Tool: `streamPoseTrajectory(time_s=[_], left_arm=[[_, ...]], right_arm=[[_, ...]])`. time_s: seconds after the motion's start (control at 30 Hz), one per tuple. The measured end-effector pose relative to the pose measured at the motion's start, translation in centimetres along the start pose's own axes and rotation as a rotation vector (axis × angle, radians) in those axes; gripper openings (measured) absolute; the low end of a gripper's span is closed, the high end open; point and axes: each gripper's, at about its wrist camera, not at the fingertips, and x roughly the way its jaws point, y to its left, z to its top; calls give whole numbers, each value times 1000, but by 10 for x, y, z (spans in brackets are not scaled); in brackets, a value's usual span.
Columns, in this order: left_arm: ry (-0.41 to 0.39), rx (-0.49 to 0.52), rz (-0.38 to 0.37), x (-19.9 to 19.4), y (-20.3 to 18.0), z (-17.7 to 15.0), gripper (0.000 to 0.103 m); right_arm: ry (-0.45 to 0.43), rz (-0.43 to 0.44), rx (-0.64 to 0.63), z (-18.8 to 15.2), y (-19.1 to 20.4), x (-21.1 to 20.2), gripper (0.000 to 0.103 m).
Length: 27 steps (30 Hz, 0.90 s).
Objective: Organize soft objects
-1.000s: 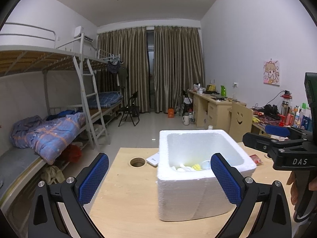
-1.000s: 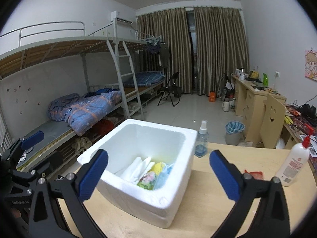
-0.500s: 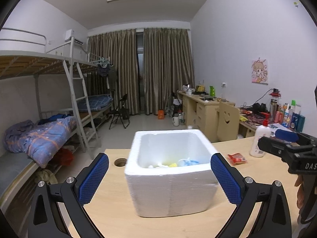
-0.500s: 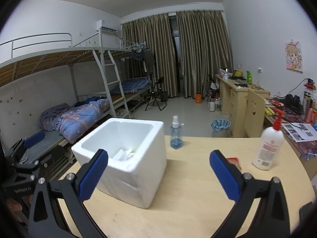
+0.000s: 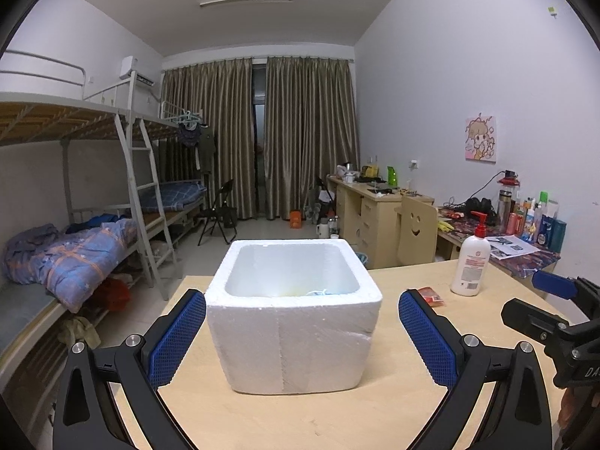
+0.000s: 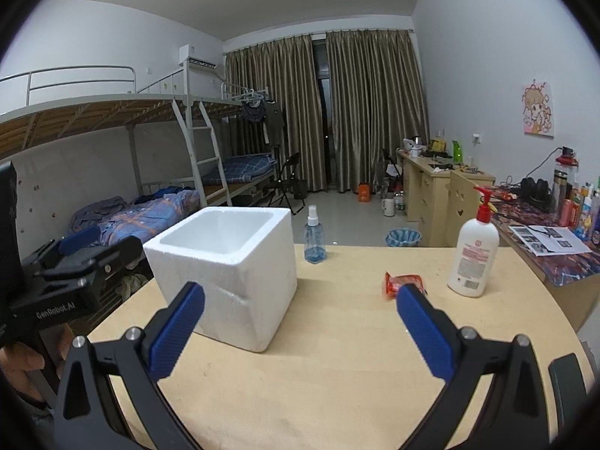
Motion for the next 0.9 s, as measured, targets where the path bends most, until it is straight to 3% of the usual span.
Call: streamPoseTrajectory(time_s=[0.43, 0.9], left_arm=[[-46, -3, -3, -48, -5, -8, 103], [-142, 12, -13, -137, -16, -32, 103]], right_arm=[[-88, 5, -8, -21, 18, -52, 103], [-189, 35, -58, -38, 48, -117, 103]])
